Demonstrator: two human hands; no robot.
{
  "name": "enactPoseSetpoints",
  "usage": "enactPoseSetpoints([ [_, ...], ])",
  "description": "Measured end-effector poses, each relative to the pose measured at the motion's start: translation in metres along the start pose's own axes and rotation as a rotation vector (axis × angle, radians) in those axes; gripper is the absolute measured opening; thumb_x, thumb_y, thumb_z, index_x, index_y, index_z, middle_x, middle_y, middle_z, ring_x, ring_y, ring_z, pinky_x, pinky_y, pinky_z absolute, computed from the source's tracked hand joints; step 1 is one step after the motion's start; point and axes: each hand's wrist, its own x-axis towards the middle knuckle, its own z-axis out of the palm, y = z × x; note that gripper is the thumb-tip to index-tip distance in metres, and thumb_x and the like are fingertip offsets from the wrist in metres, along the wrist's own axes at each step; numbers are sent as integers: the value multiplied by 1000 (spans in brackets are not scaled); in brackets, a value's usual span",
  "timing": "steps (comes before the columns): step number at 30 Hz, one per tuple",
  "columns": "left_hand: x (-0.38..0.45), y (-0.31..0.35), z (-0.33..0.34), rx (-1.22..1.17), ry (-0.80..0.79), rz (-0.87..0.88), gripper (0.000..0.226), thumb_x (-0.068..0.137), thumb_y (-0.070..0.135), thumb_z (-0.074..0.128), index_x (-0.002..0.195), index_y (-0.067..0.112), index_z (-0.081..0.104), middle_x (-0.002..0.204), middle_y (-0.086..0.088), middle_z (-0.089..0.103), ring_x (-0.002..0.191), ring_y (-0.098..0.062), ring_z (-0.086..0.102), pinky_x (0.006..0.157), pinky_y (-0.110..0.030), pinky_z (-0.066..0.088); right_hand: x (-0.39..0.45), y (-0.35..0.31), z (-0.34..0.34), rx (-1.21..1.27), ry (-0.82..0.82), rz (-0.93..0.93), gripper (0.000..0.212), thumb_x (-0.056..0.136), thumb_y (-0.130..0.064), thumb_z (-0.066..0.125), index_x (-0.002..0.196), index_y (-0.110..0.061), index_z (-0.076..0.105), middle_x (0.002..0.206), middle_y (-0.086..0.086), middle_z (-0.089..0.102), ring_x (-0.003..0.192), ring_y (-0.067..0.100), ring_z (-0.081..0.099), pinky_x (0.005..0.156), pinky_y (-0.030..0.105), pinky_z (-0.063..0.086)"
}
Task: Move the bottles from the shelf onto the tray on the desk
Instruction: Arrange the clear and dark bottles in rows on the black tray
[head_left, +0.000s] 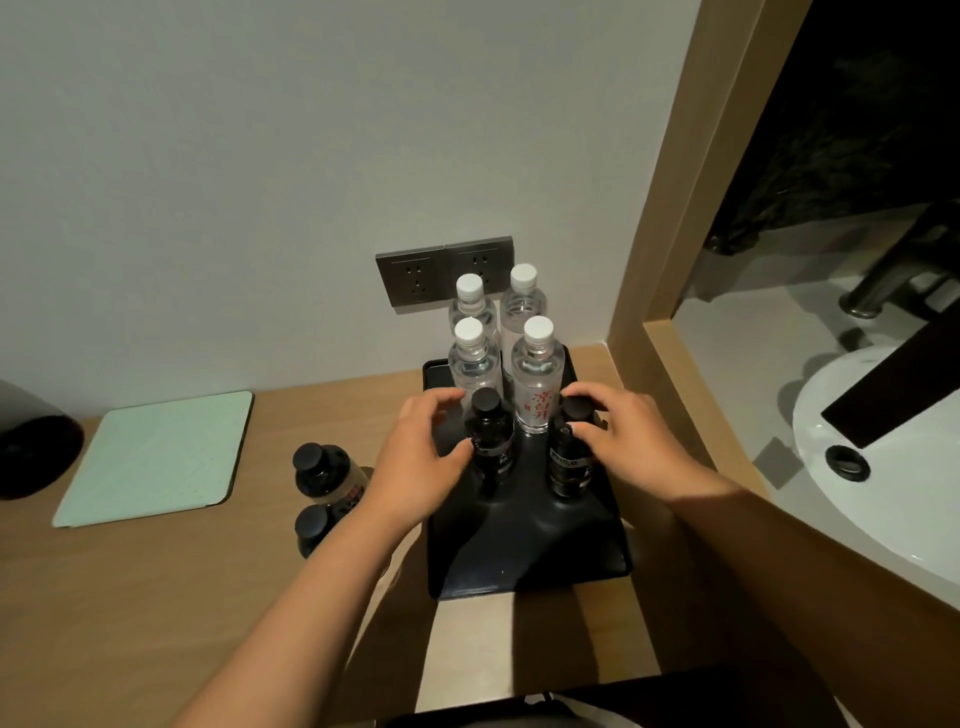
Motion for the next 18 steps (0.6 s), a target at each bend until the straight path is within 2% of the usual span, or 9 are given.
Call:
enactPoseSetpoints([
  [2,10,0,5,63,-45,17,56,85,14,66,132,32,44,127,7,42,112,-8,47,100,-27,42,6,3,6,-3,11,-7,34,84,-8,67,116,-18,64,109,2,67,88,11,55,79,17,35],
  [5,22,0,16,183,-109,35,60,87,17,63,139,32,39,137,1,41,112,-12,50,99,-26,41,14,3,15,9,27,-20,37,83,-10,68,119,-17,63,115,3,66,104,15,58,87,17,35],
  [8,27,-2,22,299,-117,48,62,88,21,61,143,32,35,138,-1,42,123,-19,48,103,-31,41,19,1,22,25,10,-31,38,83,-9,67,120,-16,62,116,6,64,109,19,57,91,19,35],
  [15,20,-7,14,249,-126,61,66,89,19,60,146,34,31,139,3,41,124,-13,46,98,-20,35,20,2,25,41,39,-44,40,84,-7,68,123,-15,61,116,8,63,109,20,57,92,19,36],
  [18,12,-6,-2,152,-44,56,61,89,18,60,143,35,35,136,6,43,124,-10,45,102,-25,37,18,1,28,29,48,-52,41,85,-8,67,124,-16,60,118,6,63,110,19,57,93,19,37],
])
